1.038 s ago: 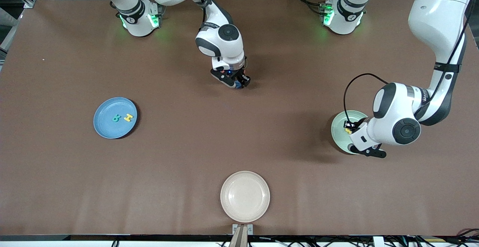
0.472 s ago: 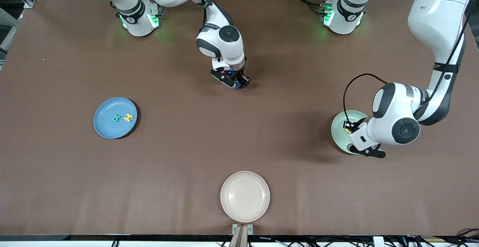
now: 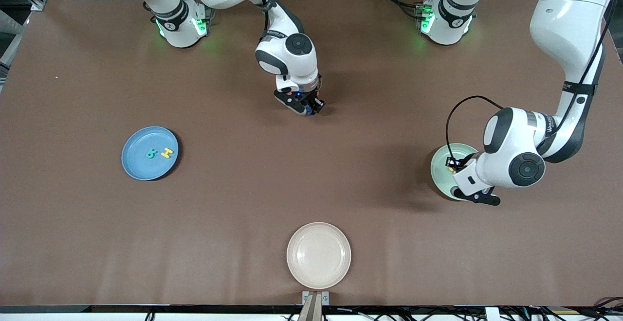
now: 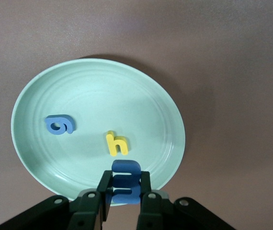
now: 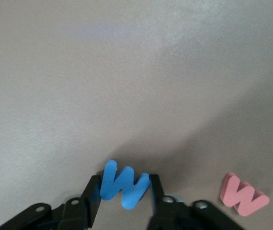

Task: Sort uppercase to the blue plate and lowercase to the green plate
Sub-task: 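Drop the m with the left gripper while the right gripper grasps the W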

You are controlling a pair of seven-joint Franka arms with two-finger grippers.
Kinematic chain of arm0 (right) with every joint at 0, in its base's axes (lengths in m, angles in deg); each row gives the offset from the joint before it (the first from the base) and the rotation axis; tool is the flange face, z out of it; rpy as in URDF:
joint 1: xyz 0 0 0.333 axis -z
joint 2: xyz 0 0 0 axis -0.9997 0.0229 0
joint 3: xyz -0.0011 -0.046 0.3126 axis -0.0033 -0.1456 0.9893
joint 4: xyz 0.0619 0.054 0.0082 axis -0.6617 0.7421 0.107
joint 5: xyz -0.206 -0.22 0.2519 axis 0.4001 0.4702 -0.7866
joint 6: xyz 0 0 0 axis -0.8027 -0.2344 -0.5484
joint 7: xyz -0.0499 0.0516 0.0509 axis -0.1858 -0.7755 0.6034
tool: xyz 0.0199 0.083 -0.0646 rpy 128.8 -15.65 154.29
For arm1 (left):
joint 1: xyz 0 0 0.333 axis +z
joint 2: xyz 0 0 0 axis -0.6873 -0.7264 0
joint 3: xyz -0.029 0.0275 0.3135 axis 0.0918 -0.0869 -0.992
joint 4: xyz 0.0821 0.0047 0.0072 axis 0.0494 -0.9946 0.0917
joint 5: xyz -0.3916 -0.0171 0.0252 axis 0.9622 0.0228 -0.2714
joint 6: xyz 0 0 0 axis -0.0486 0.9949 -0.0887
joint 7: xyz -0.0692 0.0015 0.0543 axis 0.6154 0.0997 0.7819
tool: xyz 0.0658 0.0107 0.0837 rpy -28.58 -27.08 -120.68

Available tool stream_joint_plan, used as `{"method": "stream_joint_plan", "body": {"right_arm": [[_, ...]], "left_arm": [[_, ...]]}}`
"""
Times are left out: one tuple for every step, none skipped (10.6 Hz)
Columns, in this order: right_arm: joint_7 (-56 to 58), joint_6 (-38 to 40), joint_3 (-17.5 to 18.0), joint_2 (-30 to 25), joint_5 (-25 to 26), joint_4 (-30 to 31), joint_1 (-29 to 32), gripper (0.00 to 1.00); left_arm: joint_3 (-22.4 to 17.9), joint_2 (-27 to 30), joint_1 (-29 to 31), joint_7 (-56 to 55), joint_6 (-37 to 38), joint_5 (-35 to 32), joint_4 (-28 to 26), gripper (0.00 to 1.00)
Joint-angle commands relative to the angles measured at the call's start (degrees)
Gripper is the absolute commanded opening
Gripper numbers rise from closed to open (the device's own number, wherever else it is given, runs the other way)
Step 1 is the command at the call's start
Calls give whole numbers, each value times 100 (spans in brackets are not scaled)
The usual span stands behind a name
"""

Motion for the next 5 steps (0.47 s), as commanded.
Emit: {"method": "stream_joint_plan", "body": {"right_arm": [[-125,-7,2,130,95,-82,18,43],[-125,-7,2,130,95,-82,27,43],[-125,-7,2,130,95,-82,18,43],[-116,-7,2,121,95,-82,27,43],[-107,10,2,86,113,-82,36,43]], "left_arm": [[-62,21,-16,117,-147,7,-124,13],[-62,-15,-16,117,-174,16,-115,55],[-62,2,-16,117,-183,16,-107,100],[-62,29,-24,91,-174,16,-98,100],[-54,64,-59,65,-174,16,-72,100]]}}
